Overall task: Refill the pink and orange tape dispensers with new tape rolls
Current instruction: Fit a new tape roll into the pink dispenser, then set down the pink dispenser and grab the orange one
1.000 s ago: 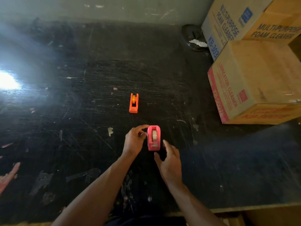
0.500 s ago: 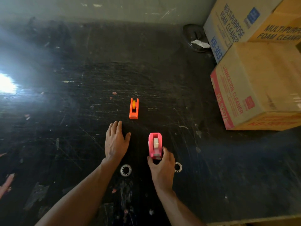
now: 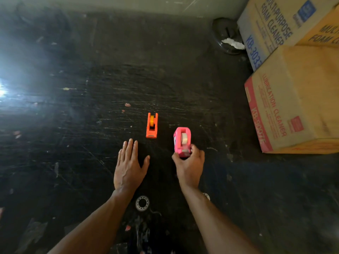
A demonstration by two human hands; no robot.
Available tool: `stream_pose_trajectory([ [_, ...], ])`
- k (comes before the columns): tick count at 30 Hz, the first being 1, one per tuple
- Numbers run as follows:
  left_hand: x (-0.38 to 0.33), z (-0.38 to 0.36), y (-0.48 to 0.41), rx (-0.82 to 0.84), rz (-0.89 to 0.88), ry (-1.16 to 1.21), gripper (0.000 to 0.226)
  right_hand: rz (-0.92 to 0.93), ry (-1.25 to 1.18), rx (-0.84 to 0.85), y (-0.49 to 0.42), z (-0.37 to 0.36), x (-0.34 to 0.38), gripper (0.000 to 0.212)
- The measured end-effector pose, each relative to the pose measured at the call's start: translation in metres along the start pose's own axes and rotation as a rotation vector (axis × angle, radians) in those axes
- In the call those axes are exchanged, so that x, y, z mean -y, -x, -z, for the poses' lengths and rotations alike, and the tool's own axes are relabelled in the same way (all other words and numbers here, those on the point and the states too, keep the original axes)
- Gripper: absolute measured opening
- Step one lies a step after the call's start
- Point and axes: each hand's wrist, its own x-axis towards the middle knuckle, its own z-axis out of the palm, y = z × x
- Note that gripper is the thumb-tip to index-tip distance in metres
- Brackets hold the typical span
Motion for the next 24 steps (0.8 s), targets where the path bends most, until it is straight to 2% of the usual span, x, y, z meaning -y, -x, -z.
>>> stream_pose_trajectory([
  [8,0.001,-0.001,-0.002,0.005,0.019,0.01,0.078,0.074,0.051,-0.024,-0.074,-0.023,0.037,0.074],
  [16,0.002,-0.002,-0.001,0.01,0.009,0.02,0.078,0.133,0.128,-0.016,-0.088,-0.03,0.04,0.08],
  [20,0.002,-0.001,-0.001,0.005,0.006,0.022,0.078,0.054,0.077,0.016,-0.074,-0.021,0.04,0.091],
  [24,-0.002,0.003,-0.001,0.006,0.03,0.039,0.077,-0.073,-0.067,0.014,-0.049,-0.01,0.035,0.075],
])
